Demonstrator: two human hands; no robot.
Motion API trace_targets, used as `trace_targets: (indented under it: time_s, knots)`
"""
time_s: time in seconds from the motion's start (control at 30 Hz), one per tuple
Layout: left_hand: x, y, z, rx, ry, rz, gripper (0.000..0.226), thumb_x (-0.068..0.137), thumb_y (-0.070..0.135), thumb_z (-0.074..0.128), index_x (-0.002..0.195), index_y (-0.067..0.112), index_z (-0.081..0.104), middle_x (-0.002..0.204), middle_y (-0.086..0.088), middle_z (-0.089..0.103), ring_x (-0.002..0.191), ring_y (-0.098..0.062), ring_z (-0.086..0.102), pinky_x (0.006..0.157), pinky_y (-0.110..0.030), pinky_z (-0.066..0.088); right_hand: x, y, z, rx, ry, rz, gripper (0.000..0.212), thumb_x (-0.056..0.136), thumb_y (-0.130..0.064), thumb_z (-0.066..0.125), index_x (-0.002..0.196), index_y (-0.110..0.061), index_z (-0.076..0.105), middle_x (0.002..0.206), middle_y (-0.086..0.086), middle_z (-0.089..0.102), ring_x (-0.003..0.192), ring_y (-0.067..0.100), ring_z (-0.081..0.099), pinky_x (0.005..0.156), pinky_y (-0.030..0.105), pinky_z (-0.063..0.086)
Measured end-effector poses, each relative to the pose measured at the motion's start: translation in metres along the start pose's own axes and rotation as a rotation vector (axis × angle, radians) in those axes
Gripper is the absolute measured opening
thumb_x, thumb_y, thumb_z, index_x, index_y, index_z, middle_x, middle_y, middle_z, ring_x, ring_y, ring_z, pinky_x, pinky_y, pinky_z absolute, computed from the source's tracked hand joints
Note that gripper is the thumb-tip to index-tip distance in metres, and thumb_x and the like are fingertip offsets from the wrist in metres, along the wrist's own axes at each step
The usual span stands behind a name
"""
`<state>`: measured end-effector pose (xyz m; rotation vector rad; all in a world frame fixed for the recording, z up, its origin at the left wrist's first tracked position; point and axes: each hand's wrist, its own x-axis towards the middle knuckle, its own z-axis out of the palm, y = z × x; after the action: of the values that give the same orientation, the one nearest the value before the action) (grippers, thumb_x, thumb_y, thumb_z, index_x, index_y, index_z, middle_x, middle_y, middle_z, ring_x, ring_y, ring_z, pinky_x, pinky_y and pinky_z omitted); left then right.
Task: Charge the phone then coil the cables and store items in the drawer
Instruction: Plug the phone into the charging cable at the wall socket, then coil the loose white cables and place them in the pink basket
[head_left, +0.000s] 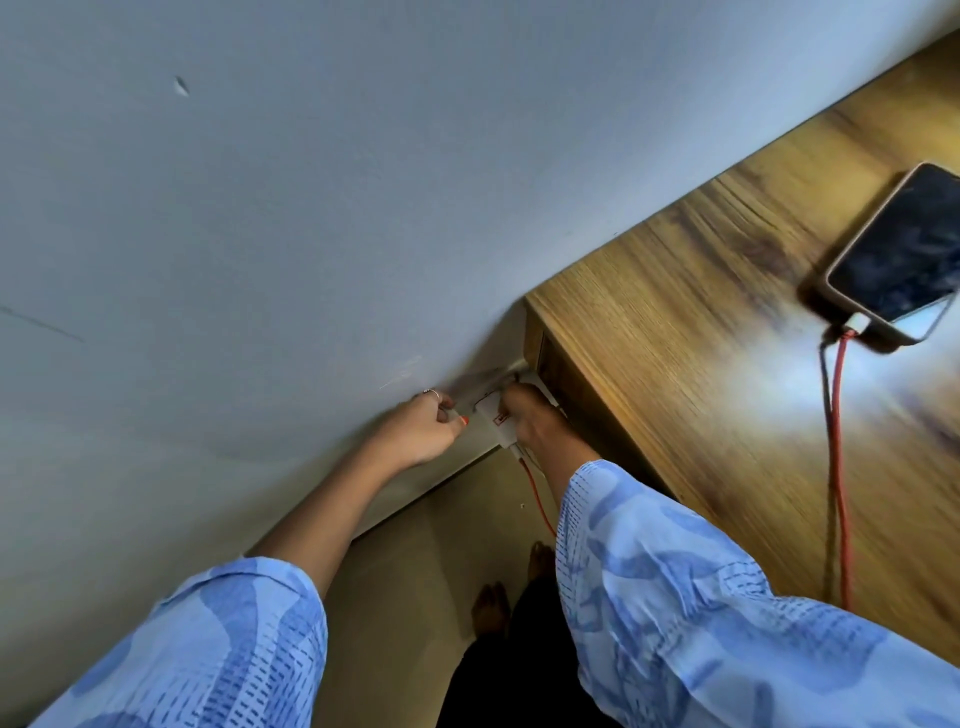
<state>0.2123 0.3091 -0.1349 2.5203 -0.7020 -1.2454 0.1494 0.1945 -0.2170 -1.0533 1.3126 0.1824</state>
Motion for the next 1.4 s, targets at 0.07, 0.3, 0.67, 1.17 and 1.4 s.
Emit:
trace_targets:
  time_s: [0.07, 0.3, 0.67, 1.17, 1.4]
  knots:
    - [-0.004, 0.001, -0.001, 0.003, 0.007, -0.002, 0.043, 0.093, 0.032, 0.054, 0.131, 0.012, 0.048, 0.125, -0.004, 0.057, 0.116, -0.021, 0.053, 0.101, -0.031, 0.041, -0.005, 0.0, -0.003, -0.019, -0.01, -0.007, 0.029, 0.095, -0.019, 0.038, 0.117, -0.008, 0.053, 0.117, 0.016, 0.061, 0.108, 0.031, 0.056, 0.098, 0.042, 0.047]
    - [-0.027, 0.02, -0.009, 0.095, 0.061, 0.024, 0.033, 0.095, 0.017, 0.046, 0.126, 0.011, 0.054, 0.129, -0.013, 0.057, 0.119, -0.027, 0.052, 0.098, -0.028, 0.039, -0.06, -0.002, -0.003, -0.378, -0.003, -0.161, 0.031, 0.095, -0.021, 0.04, 0.116, -0.005, 0.057, 0.121, 0.014, 0.059, 0.109, 0.029, 0.056, 0.078, 0.03, 0.041]
    - [-0.092, 0.09, -0.038, 0.623, 0.028, 0.068, 0.037, 0.091, 0.001, 0.036, 0.126, 0.002, 0.05, 0.111, -0.02, 0.063, 0.081, -0.024, 0.061, 0.047, -0.024, 0.04, -0.19, -0.031, -0.038, -0.503, -0.054, -0.519, 0.038, 0.088, -0.008, 0.041, 0.124, 0.0, 0.054, 0.125, 0.015, 0.058, 0.112, 0.027, 0.057, 0.096, 0.04, 0.048]
    - [-0.113, 0.203, -0.001, 0.509, 0.326, 0.528, 0.019, 0.092, 0.016, 0.044, 0.106, 0.011, 0.056, 0.107, -0.009, 0.058, 0.088, -0.02, 0.055, 0.074, -0.03, 0.047, -0.283, -0.014, -0.174, -0.301, 0.361, -0.723, 0.038, 0.09, -0.008, 0.046, 0.128, -0.01, 0.052, 0.127, 0.011, 0.056, 0.101, 0.018, 0.056, 0.085, 0.031, 0.049]
    - [-0.083, 0.237, 0.033, 0.448, 0.325, 0.538, 0.047, 0.09, 0.012, 0.042, 0.137, 0.012, 0.039, 0.135, -0.01, 0.048, 0.116, -0.027, 0.051, 0.09, -0.038, 0.048, -0.258, -0.008, -0.224, -0.171, 0.541, -0.684, 0.034, 0.088, -0.011, 0.051, 0.121, -0.004, 0.057, 0.107, 0.011, 0.064, 0.091, 0.019, 0.059, 0.077, 0.028, 0.049]
